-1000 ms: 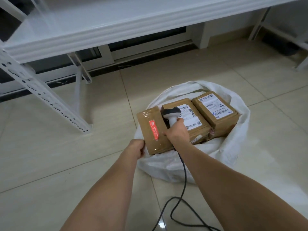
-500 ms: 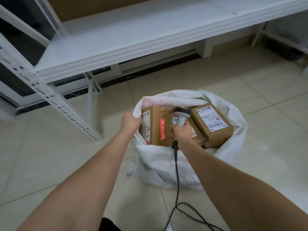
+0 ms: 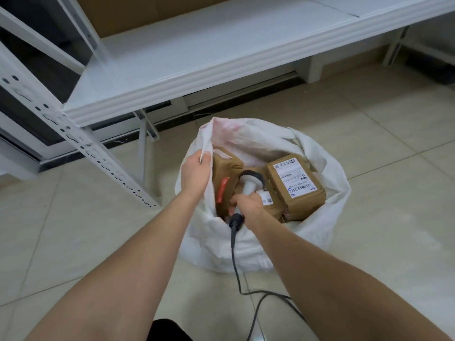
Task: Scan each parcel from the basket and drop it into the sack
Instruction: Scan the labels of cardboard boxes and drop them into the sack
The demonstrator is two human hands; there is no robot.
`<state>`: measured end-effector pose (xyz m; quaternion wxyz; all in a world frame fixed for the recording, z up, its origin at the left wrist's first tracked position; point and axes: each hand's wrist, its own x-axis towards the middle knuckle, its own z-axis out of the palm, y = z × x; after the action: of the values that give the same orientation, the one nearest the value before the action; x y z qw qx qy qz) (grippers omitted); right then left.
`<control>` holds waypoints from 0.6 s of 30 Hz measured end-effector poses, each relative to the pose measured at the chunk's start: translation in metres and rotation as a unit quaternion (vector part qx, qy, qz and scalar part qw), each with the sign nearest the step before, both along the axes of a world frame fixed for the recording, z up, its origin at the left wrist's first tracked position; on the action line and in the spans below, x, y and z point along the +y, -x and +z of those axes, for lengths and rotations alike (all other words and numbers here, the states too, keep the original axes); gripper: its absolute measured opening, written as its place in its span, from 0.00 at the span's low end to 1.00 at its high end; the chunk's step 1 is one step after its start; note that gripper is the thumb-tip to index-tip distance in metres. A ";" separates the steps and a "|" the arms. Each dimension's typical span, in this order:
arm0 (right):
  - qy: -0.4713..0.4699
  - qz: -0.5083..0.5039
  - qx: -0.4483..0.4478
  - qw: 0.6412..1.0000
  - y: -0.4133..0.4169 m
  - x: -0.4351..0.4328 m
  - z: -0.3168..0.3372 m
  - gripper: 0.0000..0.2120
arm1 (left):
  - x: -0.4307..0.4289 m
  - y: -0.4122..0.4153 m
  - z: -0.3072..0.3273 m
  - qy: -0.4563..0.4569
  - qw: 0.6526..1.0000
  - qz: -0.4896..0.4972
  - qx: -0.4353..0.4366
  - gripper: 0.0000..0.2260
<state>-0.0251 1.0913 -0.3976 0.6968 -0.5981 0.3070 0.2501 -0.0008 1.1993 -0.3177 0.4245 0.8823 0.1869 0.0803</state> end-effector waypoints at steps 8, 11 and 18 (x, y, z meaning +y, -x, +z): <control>0.124 -0.007 -0.082 0.989 -0.017 -0.017 0.014 0.21 | 0.025 -0.010 0.015 -0.059 0.995 0.036 -0.070 0.13; 0.167 0.013 -0.066 0.984 -0.015 -0.028 0.010 0.22 | 0.031 -0.004 0.003 -0.169 0.972 0.010 0.162 0.14; 0.222 0.020 -0.071 0.972 -0.014 -0.048 0.011 0.23 | -0.003 0.001 0.009 -0.411 0.910 -0.056 -0.018 0.26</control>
<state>-0.0113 1.0430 -0.3868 0.5612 -0.7602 0.2927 0.1462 -0.0016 1.1959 -0.3088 0.0313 0.9862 0.0799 0.1416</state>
